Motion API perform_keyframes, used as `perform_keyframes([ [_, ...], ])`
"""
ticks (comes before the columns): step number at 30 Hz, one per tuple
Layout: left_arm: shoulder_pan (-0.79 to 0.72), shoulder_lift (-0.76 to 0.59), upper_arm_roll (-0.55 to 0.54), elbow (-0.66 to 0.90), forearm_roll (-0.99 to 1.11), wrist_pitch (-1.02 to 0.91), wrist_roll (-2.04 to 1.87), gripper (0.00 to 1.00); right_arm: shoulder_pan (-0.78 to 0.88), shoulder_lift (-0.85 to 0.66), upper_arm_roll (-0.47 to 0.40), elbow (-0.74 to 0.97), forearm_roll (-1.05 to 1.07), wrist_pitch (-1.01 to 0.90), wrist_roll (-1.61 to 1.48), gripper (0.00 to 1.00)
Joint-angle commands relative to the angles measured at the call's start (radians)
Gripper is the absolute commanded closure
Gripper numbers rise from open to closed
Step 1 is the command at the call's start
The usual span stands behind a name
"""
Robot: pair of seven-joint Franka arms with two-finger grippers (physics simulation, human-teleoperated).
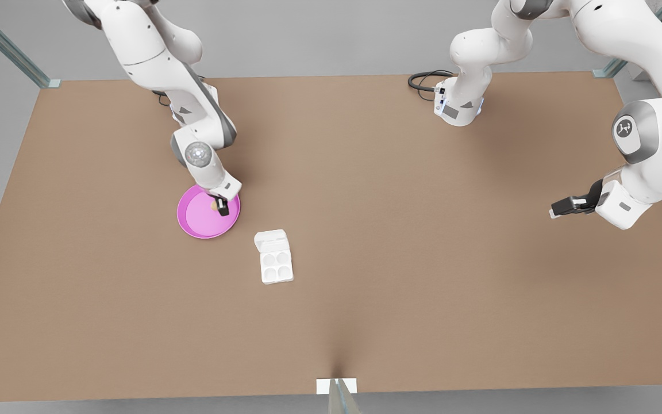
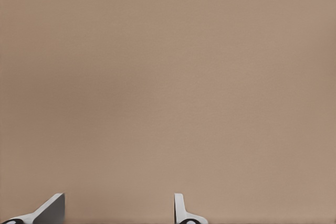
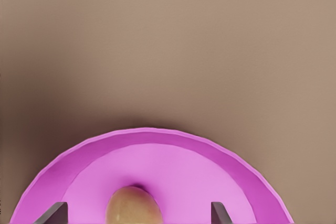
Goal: Pack egg into the box and close the box lid
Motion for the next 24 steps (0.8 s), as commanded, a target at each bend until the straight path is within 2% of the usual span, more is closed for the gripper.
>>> perform_keyframes([
  [1, 0.000, 0.000, 0.000, 0.000, 0.000, 0.000, 0.000, 0.00, -0.003, 0.002, -0.001, 0.000, 0.000, 0.000, 0.000, 0.00],
  [16, 0.000, 0.001, 0.000, 0.000, 0.001, 0.002, 0.000, 0.00, -0.096, 0.085, -0.012, 0.021, -0.001, 0.018, -0.028, 0.00],
  [23, 0.000, 0.006, 0.000, 0.000, 0.001, 0.008, 0.000, 0.00, -0.087, 0.083, -0.009, 0.025, 0.000, 0.018, -0.029, 0.00],
  [24, 0.000, 0.006, 0.000, 0.000, 0.001, 0.008, 0.000, 0.00, -0.086, 0.085, -0.009, 0.026, 0.000, 0.018, -0.029, 0.03],
])
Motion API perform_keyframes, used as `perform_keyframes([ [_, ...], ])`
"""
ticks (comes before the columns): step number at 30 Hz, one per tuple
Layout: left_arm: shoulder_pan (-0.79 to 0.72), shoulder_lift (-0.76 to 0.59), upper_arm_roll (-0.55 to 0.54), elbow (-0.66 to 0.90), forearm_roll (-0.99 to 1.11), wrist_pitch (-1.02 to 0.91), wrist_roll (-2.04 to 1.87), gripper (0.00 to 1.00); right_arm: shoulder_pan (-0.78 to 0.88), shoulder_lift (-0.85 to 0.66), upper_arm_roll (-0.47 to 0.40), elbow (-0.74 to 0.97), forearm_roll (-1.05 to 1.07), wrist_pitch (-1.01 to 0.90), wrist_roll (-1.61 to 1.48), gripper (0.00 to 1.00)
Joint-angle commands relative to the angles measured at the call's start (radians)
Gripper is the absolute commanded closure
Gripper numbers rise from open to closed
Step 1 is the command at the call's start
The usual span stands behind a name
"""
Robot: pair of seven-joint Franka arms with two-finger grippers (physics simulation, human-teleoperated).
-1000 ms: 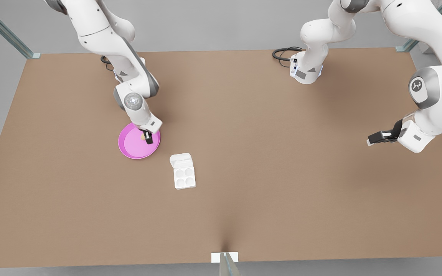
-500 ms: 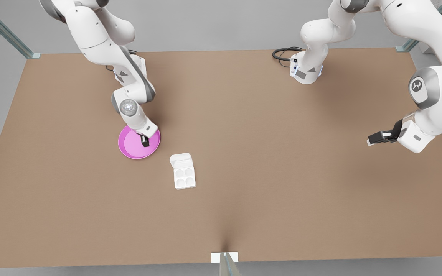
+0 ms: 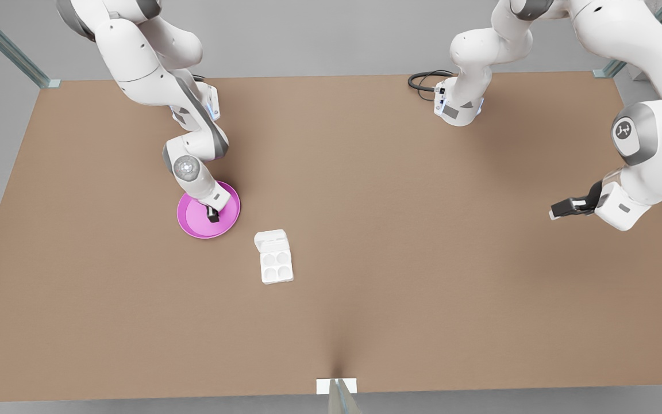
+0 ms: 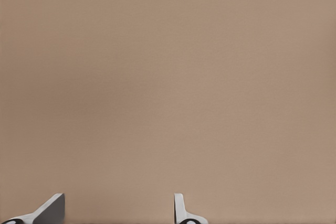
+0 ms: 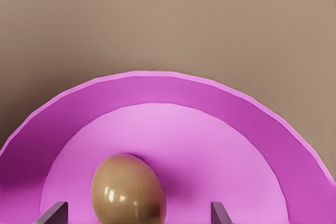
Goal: Pack egg into the box and close the box lid
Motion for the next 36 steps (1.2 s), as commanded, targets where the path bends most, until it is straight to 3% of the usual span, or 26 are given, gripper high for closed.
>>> perform_keyframes([
  [1, 0.000, 0.000, 0.000, 0.000, 0.000, 0.000, 0.000, 0.00, 0.002, 0.000, 0.000, 0.002, 0.000, 0.000, 0.000, 0.03],
  [11, 0.000, 0.001, 0.000, 0.000, 0.000, 0.002, 0.000, 0.00, 0.008, 0.020, -0.001, 0.023, 0.002, -0.002, -0.017, 0.07],
  [13, 0.000, 0.003, 0.000, 0.002, 0.000, 0.003, 0.000, 0.00, 0.011, 0.020, -0.001, 0.020, 0.002, -0.003, -0.018, 0.17],
  [30, 0.000, 0.003, 0.000, 0.002, 0.000, 0.012, -0.002, 0.00, 0.002, 0.025, 0.000, 0.015, 0.000, -0.028, -0.090, 0.22],
  [36, 0.014, 0.003, 0.000, 0.002, -0.001, 0.012, -0.002, 0.00, 0.002, 0.025, 0.000, 0.017, 0.002, -0.028, -0.089, 0.34],
])
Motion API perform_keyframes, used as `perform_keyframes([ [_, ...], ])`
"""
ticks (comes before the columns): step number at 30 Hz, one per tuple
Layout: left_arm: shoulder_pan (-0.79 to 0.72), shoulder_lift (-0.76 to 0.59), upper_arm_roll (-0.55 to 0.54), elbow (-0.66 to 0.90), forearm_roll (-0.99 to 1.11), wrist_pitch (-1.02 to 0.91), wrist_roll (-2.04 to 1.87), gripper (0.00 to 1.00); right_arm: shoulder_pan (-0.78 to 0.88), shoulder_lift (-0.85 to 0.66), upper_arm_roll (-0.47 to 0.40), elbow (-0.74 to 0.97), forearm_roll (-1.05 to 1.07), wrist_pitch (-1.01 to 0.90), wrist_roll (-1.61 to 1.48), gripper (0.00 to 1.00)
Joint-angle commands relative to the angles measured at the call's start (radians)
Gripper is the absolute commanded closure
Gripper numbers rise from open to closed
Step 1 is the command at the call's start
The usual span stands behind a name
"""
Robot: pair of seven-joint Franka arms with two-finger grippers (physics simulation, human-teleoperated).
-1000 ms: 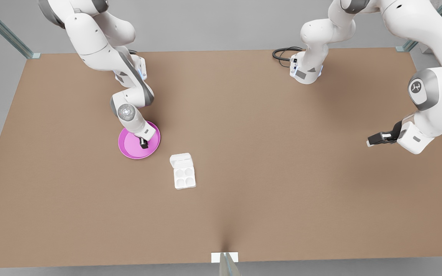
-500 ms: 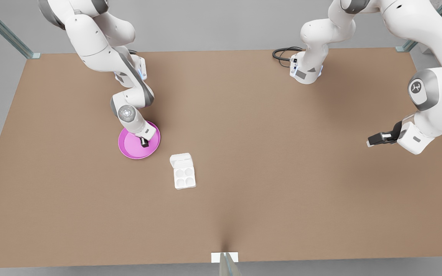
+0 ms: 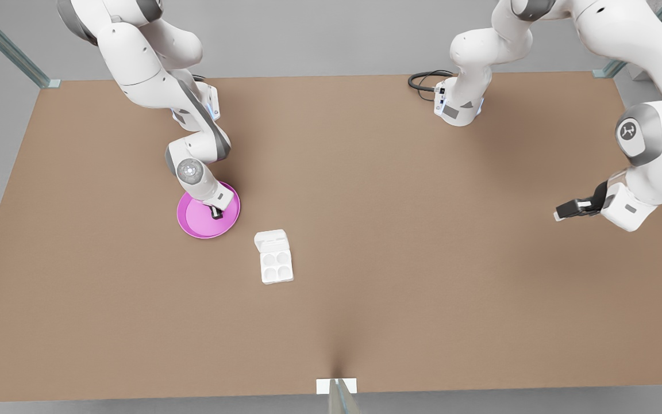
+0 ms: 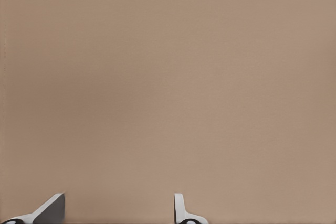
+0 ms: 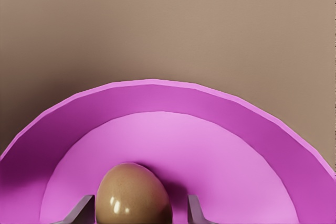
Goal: Pack egg into the box and close the box lid
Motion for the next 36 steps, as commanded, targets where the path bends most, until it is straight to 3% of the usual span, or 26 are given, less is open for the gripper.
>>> perform_keyframes([
  [1, 0.001, 0.000, 0.000, 0.000, -0.001, 0.000, 0.000, 0.00, 0.000, 0.000, 0.000, 0.000, 0.000, 0.000, 0.000, 0.34],
  [17, 0.015, 0.000, 0.000, 0.000, -0.002, 0.009, 0.002, 0.00, -0.018, 0.000, 0.000, 0.002, 0.000, 0.000, -0.021, 0.41],
  [36, 0.015, 0.000, 0.000, 0.000, -0.001, 0.009, 0.002, 0.00, -0.021, 0.002, 0.003, 0.008, 0.003, -0.002, -0.025, 0.38],
])
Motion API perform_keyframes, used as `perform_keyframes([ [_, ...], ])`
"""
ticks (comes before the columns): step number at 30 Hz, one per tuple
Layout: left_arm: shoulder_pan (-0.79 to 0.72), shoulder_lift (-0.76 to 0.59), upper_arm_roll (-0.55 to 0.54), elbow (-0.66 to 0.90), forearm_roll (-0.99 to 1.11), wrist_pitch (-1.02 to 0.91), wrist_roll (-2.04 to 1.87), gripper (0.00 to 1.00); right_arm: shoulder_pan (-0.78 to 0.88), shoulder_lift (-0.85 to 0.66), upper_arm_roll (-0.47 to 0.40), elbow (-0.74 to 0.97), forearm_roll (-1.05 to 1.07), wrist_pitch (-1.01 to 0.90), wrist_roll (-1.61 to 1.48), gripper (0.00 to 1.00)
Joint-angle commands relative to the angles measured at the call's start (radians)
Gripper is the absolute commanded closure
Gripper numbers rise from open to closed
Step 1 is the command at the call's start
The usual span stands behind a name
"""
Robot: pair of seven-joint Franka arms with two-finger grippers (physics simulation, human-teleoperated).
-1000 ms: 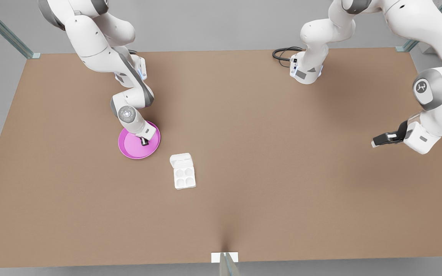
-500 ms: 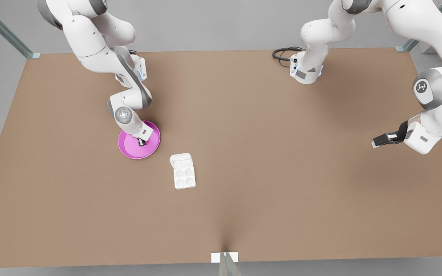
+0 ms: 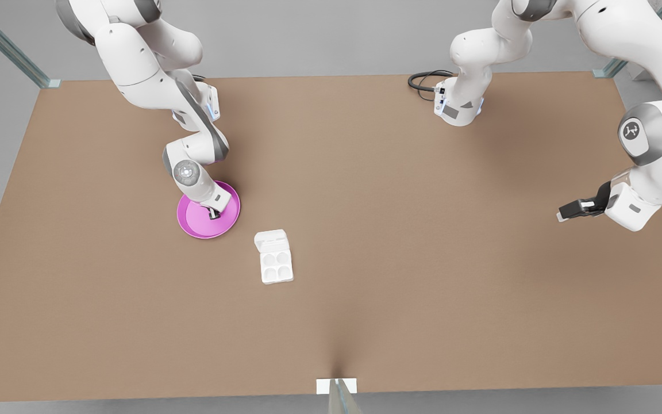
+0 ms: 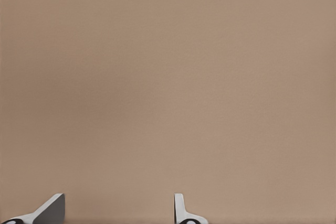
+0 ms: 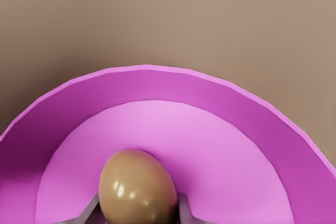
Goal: Pack egg into the box and close the box lid
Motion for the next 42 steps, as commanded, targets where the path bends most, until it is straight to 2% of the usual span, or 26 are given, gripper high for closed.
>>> perform_keyframes([
  [1, 0.000, 0.000, 0.000, 0.000, 0.000, 0.000, 0.000, 0.00, 0.000, 0.000, 0.000, 0.000, 0.000, 0.000, 0.000, 0.38],
  [4, 0.000, 0.000, 0.000, 0.000, 0.000, 0.000, 0.000, 0.00, 0.000, 0.003, 0.002, 0.000, 0.000, 0.000, 0.000, 0.37],
  [5, 0.000, 0.000, 0.000, 0.000, 0.000, 0.000, 0.000, 0.00, 0.000, 0.003, 0.002, 0.000, 0.000, 0.000, 0.000, 0.34],
  [8, 0.000, 0.000, 0.000, 0.000, 0.000, 0.000, 0.000, 0.00, 0.002, 0.003, 0.002, 0.005, 0.000, 0.000, 0.000, 0.34],
  [16, 0.000, 0.000, 0.000, 0.000, 0.000, 0.000, 0.000, 0.00, 0.000, 0.003, 0.002, 0.003, 0.002, 0.000, -0.003, 0.40],
  [42, 0.000, 0.006, 0.000, 0.000, 0.000, 0.002, 0.000, 0.00, -0.003, 0.003, 0.002, 0.005, 0.002, 0.000, -0.011, 0.44],
])
